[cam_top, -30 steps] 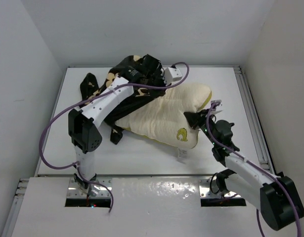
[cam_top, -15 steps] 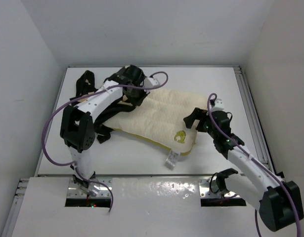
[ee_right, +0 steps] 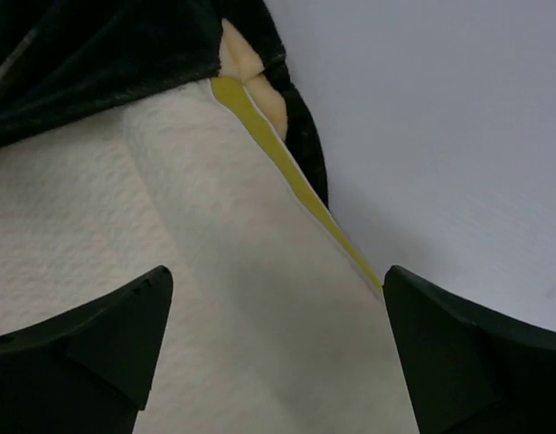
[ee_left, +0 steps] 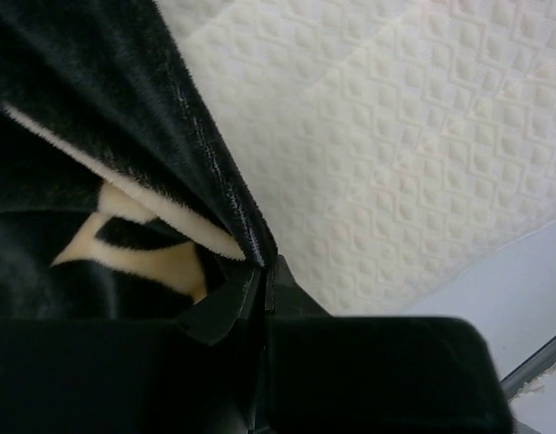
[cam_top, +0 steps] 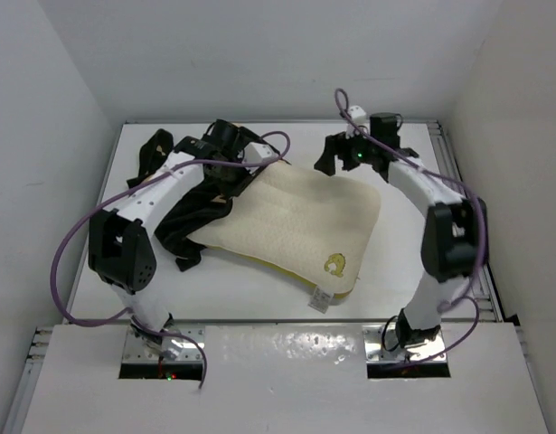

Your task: Put the pillow into the pillowcase

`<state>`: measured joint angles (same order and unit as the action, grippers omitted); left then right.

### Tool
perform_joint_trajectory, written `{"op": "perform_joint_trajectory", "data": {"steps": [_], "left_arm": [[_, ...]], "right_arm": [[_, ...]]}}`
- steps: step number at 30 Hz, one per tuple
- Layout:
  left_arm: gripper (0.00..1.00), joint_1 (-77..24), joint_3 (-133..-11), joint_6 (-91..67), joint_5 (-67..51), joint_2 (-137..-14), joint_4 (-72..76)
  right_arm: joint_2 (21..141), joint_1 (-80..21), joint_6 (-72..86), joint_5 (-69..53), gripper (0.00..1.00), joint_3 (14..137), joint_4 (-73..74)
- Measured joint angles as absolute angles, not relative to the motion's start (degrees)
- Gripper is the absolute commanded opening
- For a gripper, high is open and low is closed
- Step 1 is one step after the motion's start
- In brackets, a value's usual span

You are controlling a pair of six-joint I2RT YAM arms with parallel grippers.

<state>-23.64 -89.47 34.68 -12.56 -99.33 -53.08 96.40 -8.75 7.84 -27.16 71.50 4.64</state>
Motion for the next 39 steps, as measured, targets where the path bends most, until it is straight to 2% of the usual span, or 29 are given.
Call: {"op": "perform_joint_trajectory", "data": {"steps": [3,7,10,11,12,13,14,18,19,20,22,24,25,28,29,33,39], "left_arm": [[0.08,-22.9,-88.9,33.6,-11.5,-98.5,-52.2],[0.1,-23.1,-89.3,30.5,-8.7,-100.1,-50.2],[0.15,-23.6,-91.6,28.6,-6.2,-103.4,-48.6],[0.23,-23.9,-92.5,28.1,-5.0,-104.8,-47.7],[0.26,-24.2,-93.1,27.8,-4.3,-105.9,-46.7],[0.28,-24.6,-93.4,27.5,-3.2,-106.7,-45.6],[0.33,-25.0,-93.4,27.5,-2.2,-107.3,-44.6],[0.4,-26.9,-94.0,27.1,2.3,-109.4,-40.9],[0.41,-27.3,-94.4,27.1,3.6,-110.1,-40.2],[0.42,-27.5,-94.8,27.2,4.7,-110.8,-39.4],[0.42,-27.8,-95.3,27.2,6.8,-111.9,-38.2],[0.34,-27.9,-95.3,27.4,9.2,-112.7,-37.6],[0.25,-27.9,-95.2,27.6,10.2,-112.9,-37.5],[0.09,-27.7,-95.2,28.6,10.7,-113.1,-37.8],[0.0,-27.6,-95.2,28.8,10.0,-113.1,-38.2],[0.0,-27.2,-96.7,31.1,-1.3,-113.1,-43.4],[0.0,-28.4,-109.8,37.6,-21.0,-111.6,-55.2]], "right_arm": [[108.6,-9.6,3.8,-33.4,0.99,78.5,7.6],[120.0,-11.7,3.4,-39.2,0.99,79.0,6.5],[122.3,-13.0,3.4,-40.7,0.96,78.6,3.0],[122.3,-13.4,3.5,-41.6,0.82,78.4,1.8],[122.3,-13.9,3.5,-42.0,0.82,78.4,1.5],[122.3,-14.5,3.8,-42.5,0.61,77.9,0.6],[122.0,-15.2,3.8,-42.9,0.51,76.6,-1.0],[116.1,-18.2,8.4,-44.2,0.29,64.7,-10.6],[113.6,-18.6,10.7,-44.4,0.18,60.5,-14.3],[111.4,-18.9,13.3,-44.6,0.0,56.7,-17.8],[107.8,-19.2,18.6,-44.3,0.0,49.9,-24.7],[105.3,-19.1,23.3,-42.8,0.0,44.9,-30.6],[104.1,-19.1,25.2,-42.0,0.0,43.0,-32.7],[101.4,-19.9,29.0,-38.9,0.0,39.3,-37.0],[100.4,-20.5,30.1,-37.5,0.0,38.1,-38.5],[96.6,-23.7,32.9,-32.5,0.0,33.9,-43.5],[87.6,-30.4,29.1,-20.6,0.0,35.1,-41.7]]}}
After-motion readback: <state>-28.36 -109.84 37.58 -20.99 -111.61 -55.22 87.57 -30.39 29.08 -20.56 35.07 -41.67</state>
